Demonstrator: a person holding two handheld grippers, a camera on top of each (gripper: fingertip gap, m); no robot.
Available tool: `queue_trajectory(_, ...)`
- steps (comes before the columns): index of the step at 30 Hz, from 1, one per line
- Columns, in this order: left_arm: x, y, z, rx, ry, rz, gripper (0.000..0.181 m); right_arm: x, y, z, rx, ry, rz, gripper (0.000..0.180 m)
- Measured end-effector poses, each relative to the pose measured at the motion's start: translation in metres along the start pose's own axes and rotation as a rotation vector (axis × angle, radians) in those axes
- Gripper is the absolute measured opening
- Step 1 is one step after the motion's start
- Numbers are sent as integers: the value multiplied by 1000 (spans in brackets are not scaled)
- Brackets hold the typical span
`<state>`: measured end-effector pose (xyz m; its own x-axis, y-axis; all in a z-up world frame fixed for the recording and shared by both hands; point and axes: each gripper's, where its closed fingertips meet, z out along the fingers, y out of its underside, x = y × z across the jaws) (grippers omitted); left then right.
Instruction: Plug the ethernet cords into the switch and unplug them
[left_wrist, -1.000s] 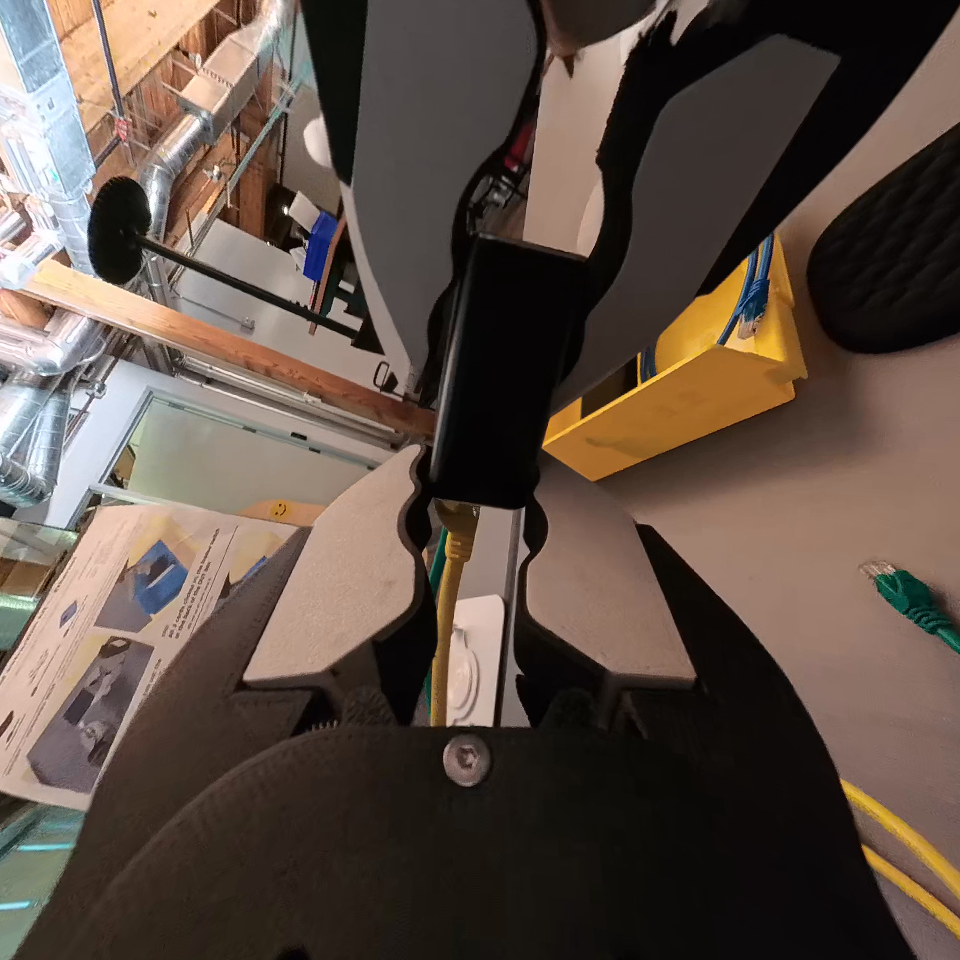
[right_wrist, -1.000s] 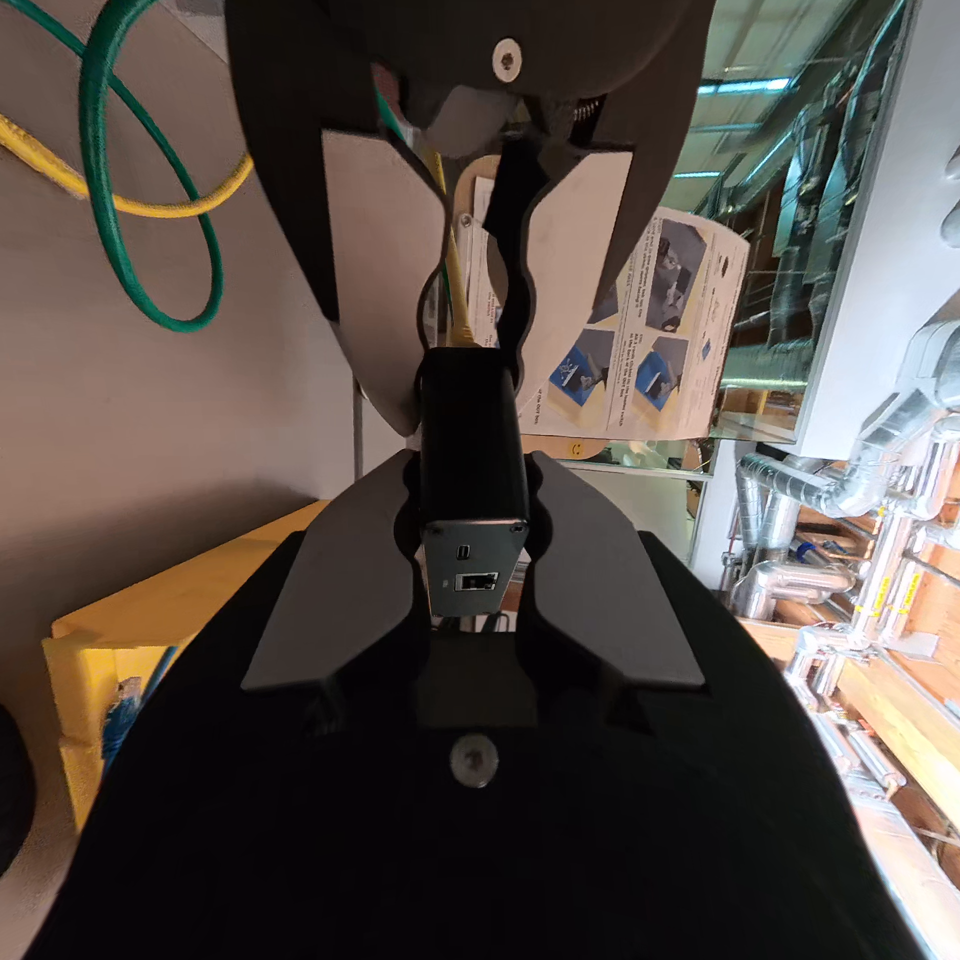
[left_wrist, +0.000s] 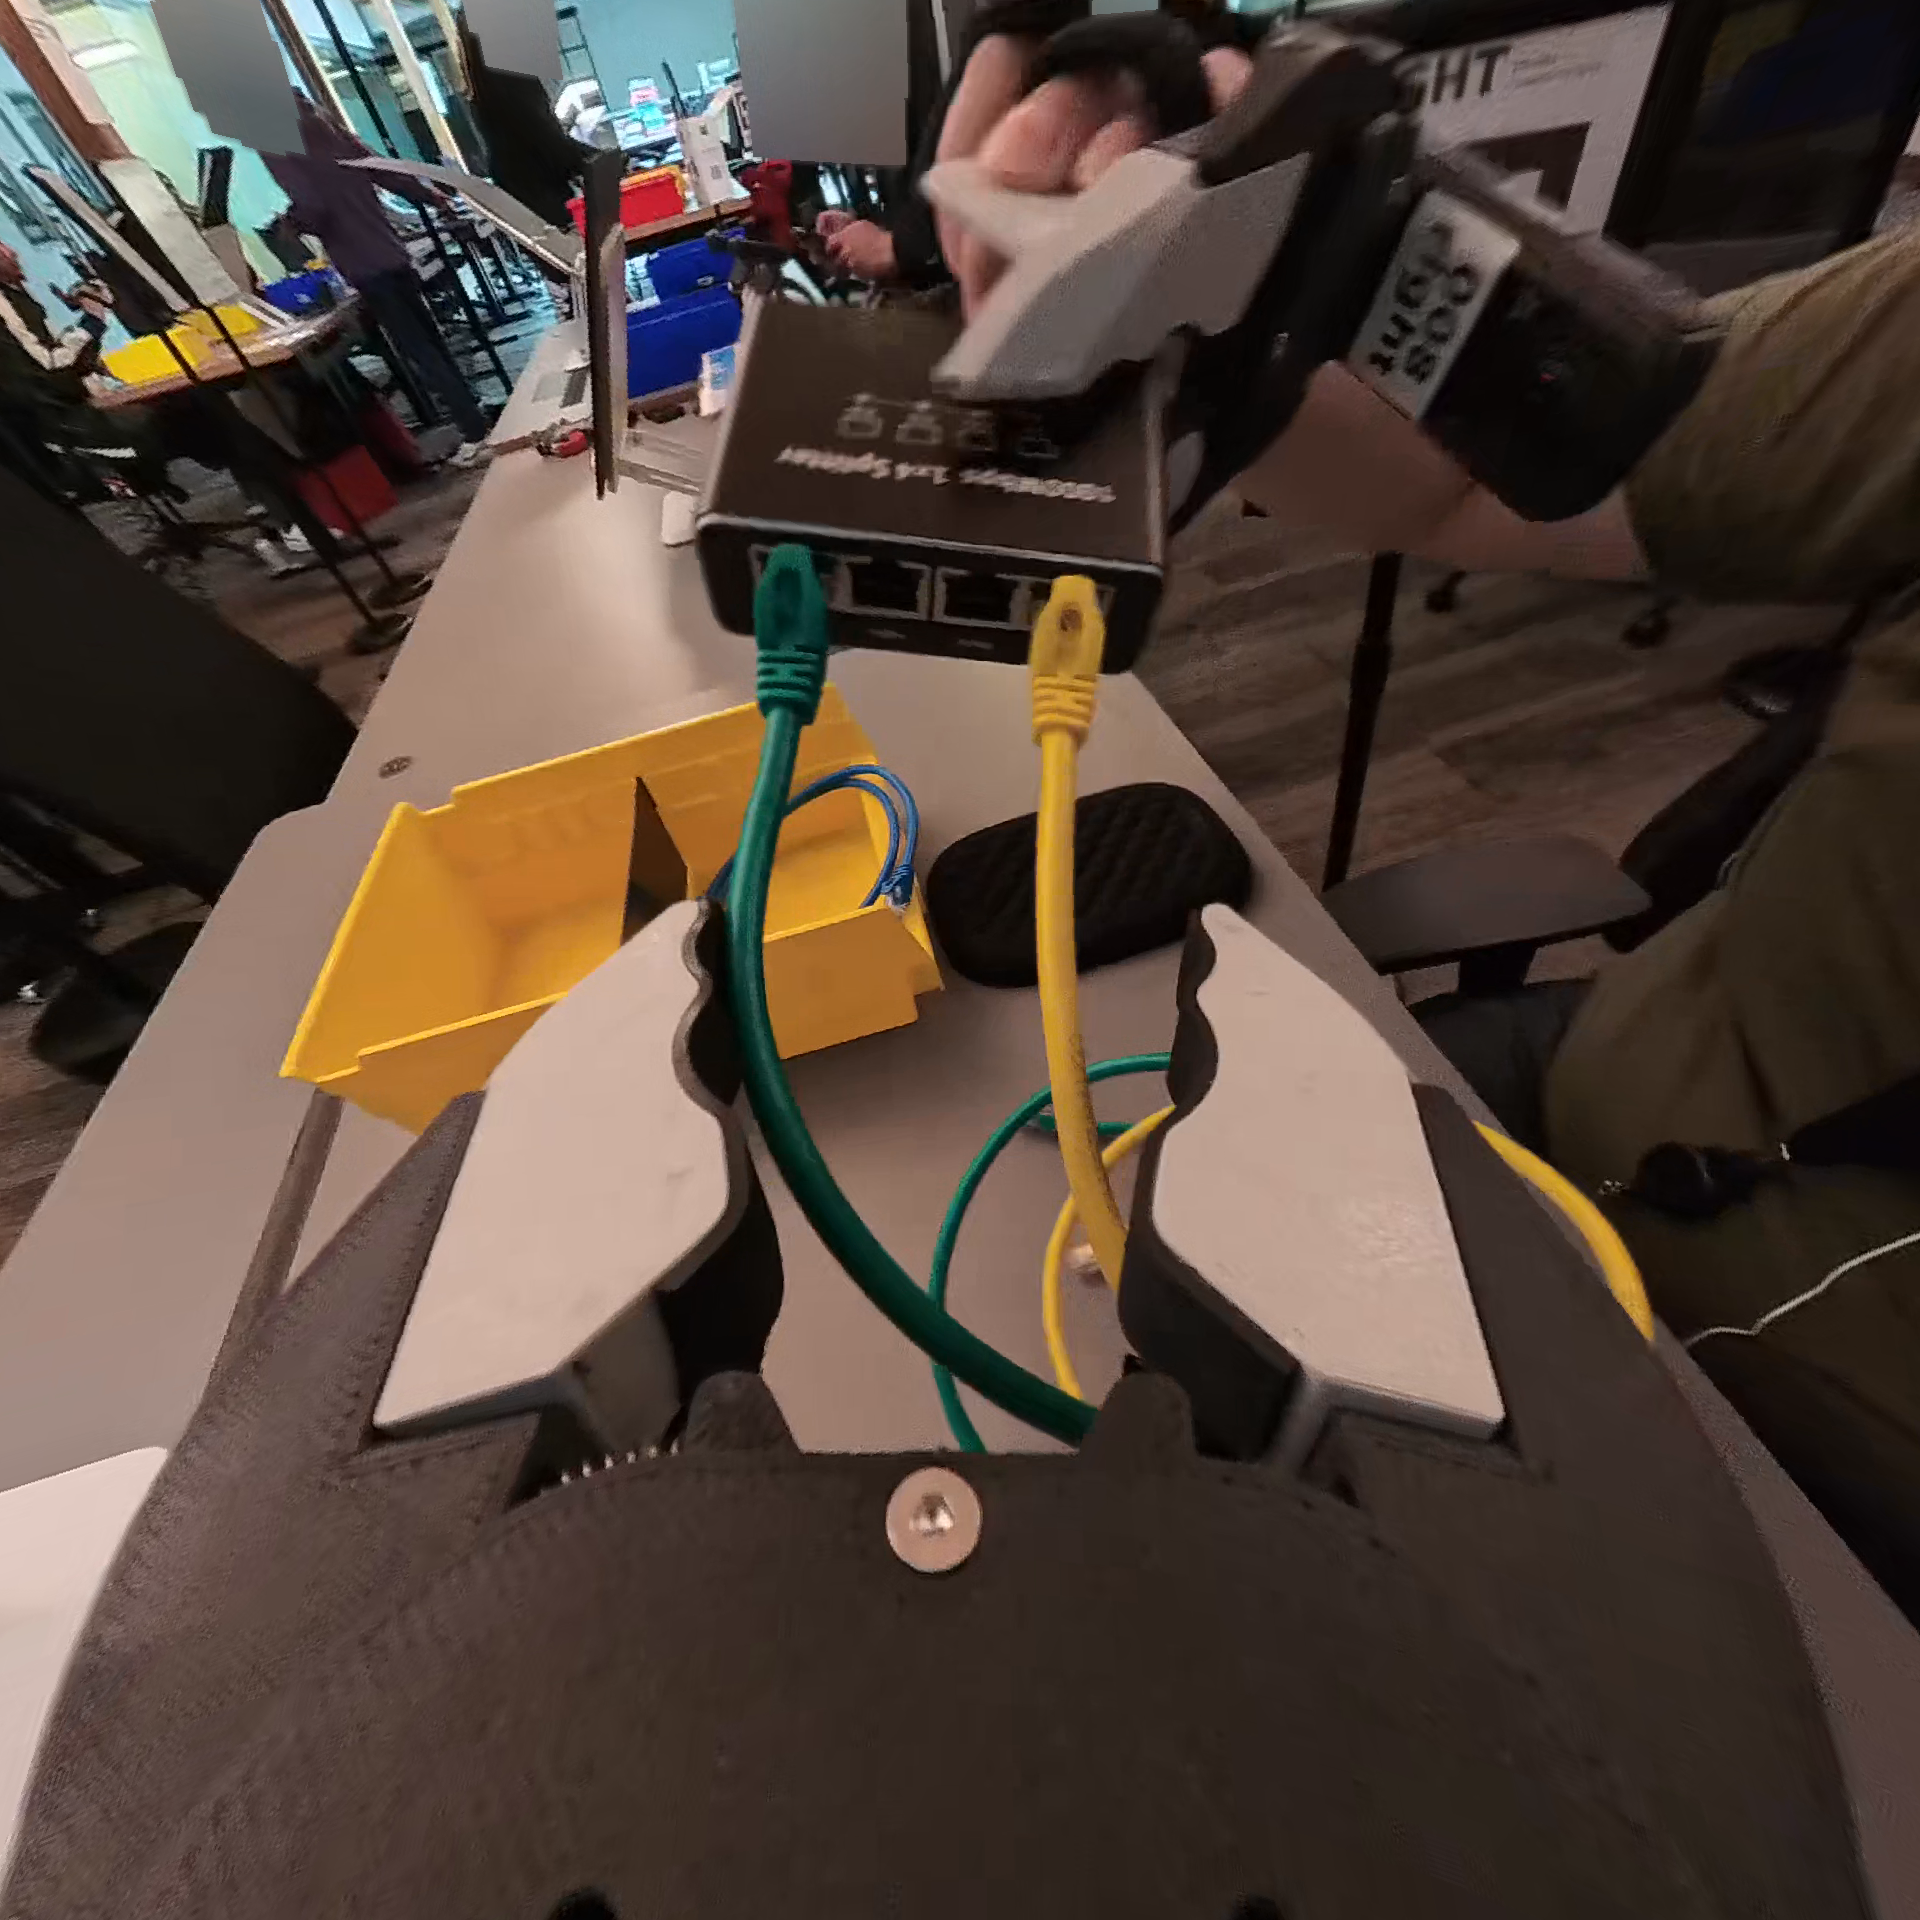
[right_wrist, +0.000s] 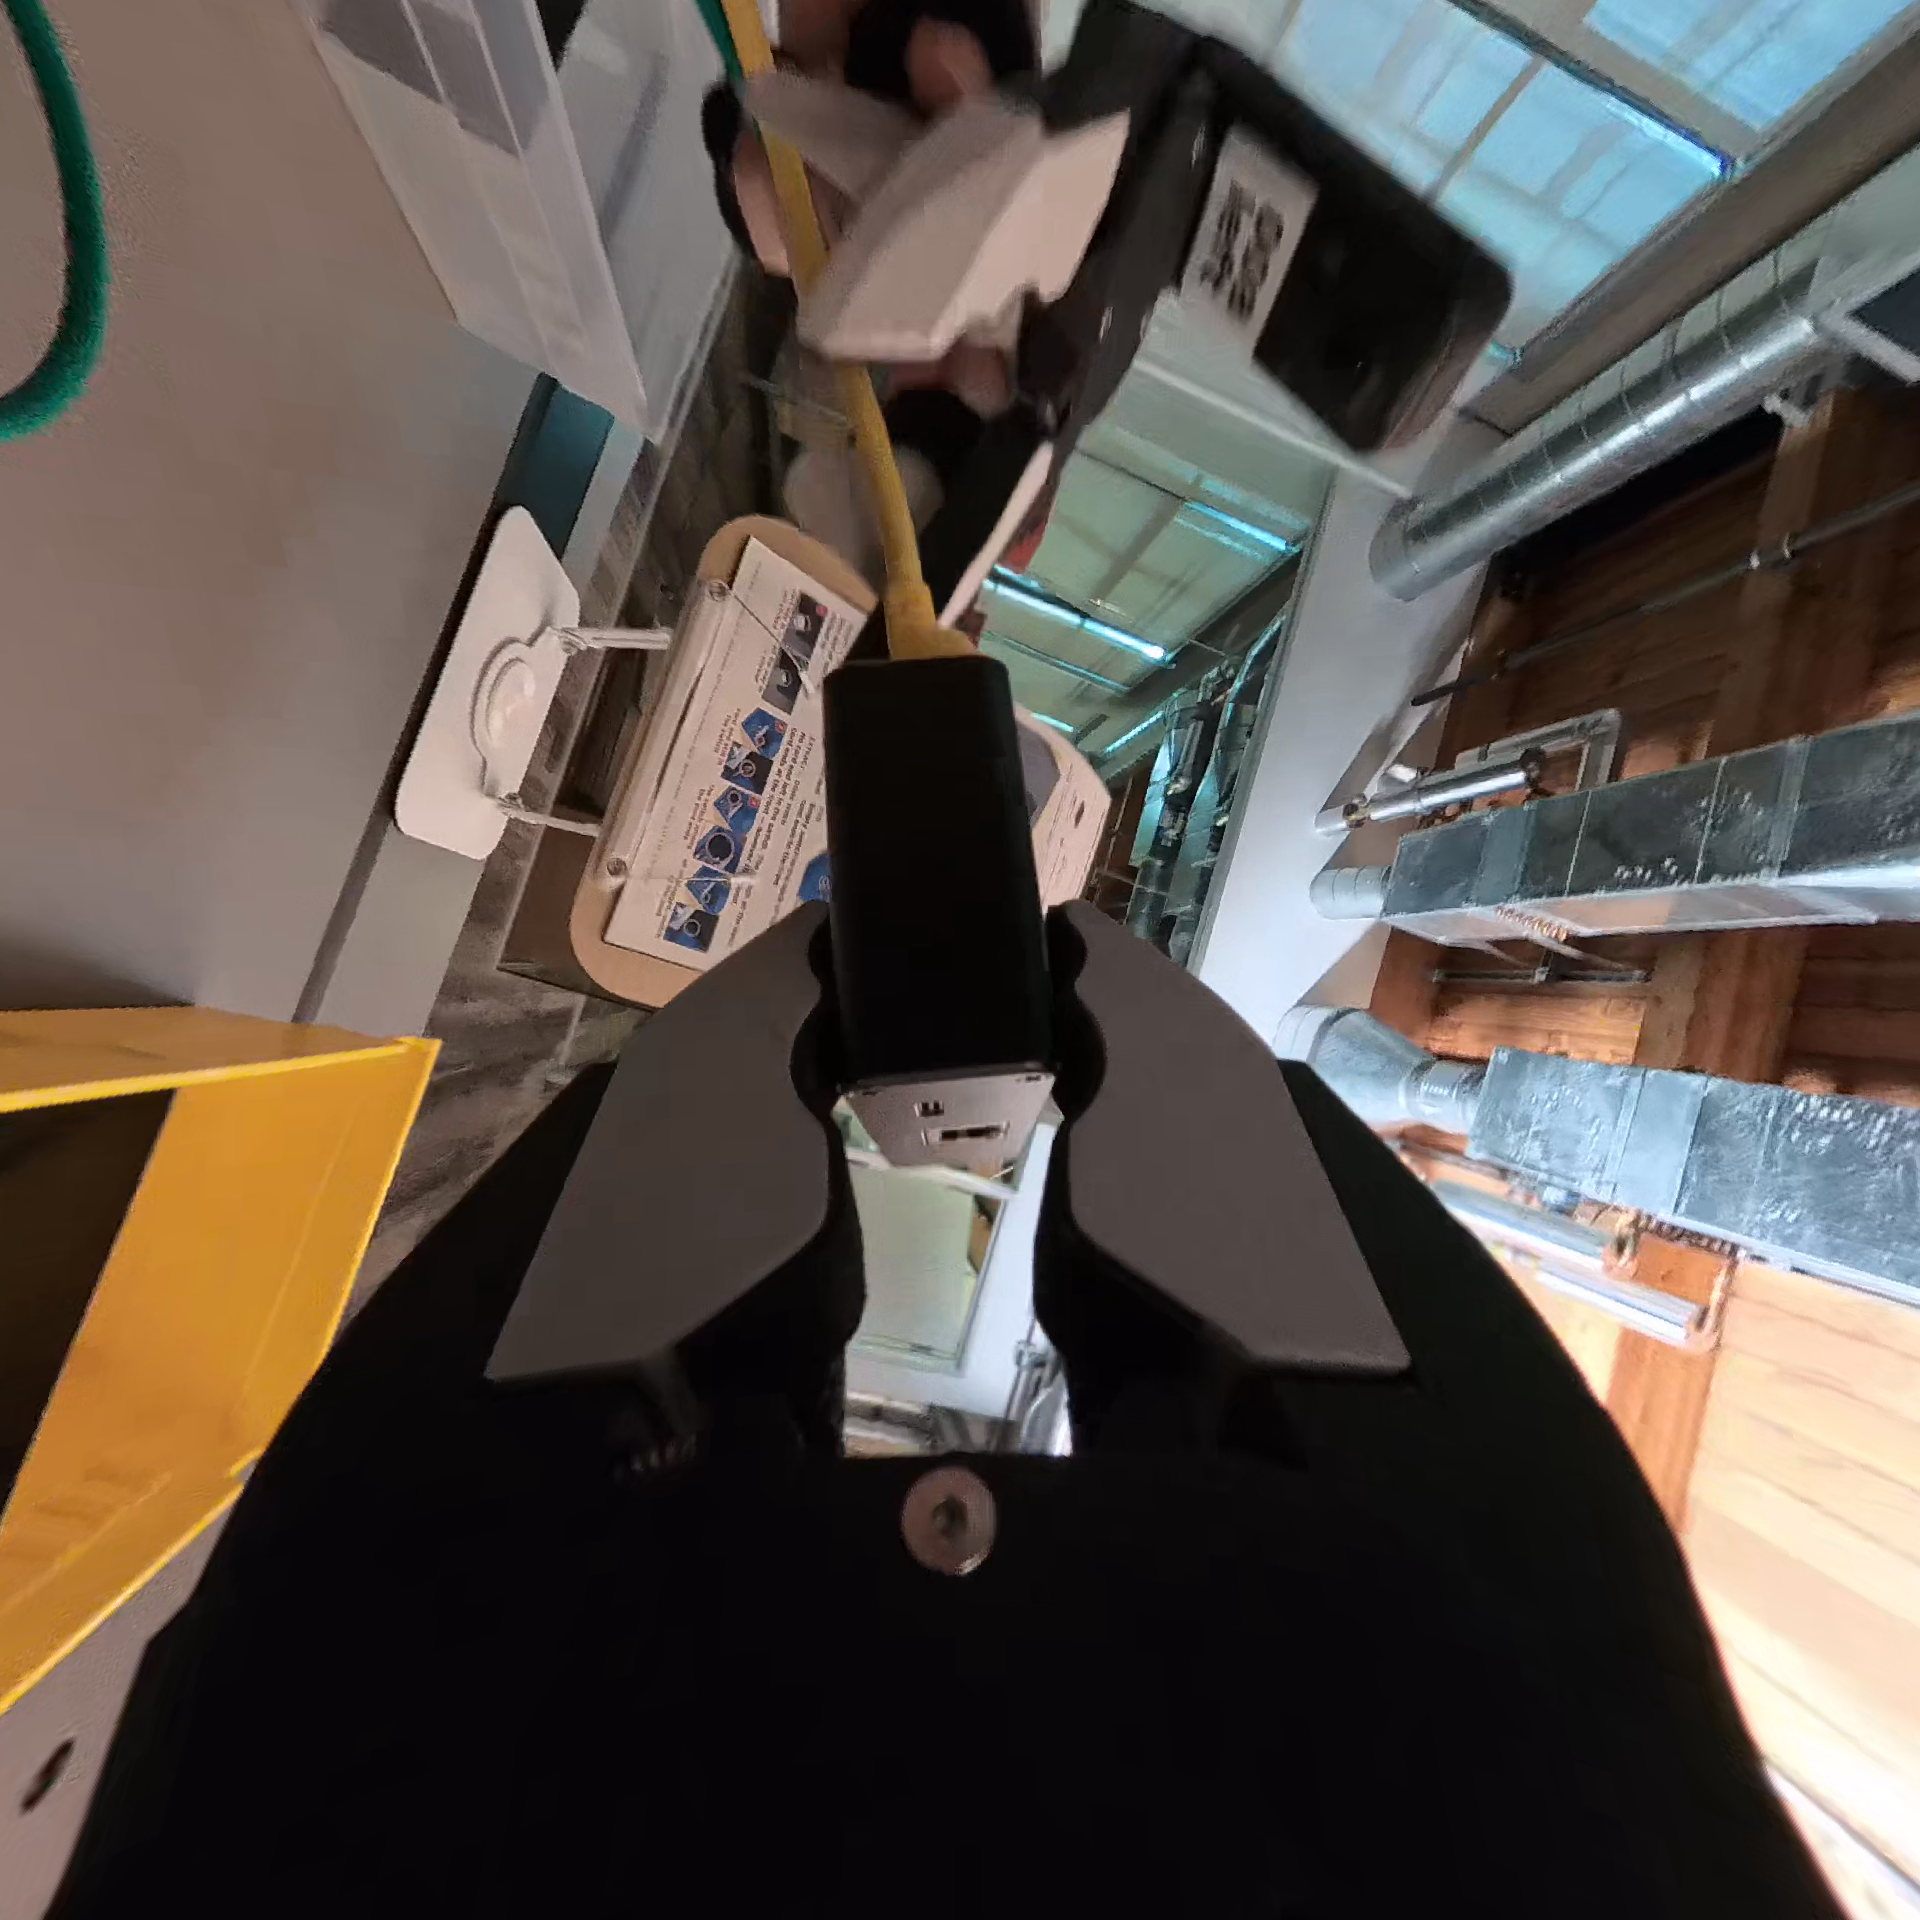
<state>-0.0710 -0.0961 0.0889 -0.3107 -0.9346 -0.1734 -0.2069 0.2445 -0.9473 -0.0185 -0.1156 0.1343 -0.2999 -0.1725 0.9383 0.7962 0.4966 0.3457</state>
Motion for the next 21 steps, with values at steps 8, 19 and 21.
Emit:
queue_trajectory(8,24,-40,-36,235,148,-16,73,13,22,14,88,145,244,36)
queue_trajectory(19,-66,-43,-139,631,-262,-84,54,59,-19,5,266,255,256,36)
queue_trajectory(21,-59,-40,-127,548,-284,15,64,69,-29,1,341,253,319,37)
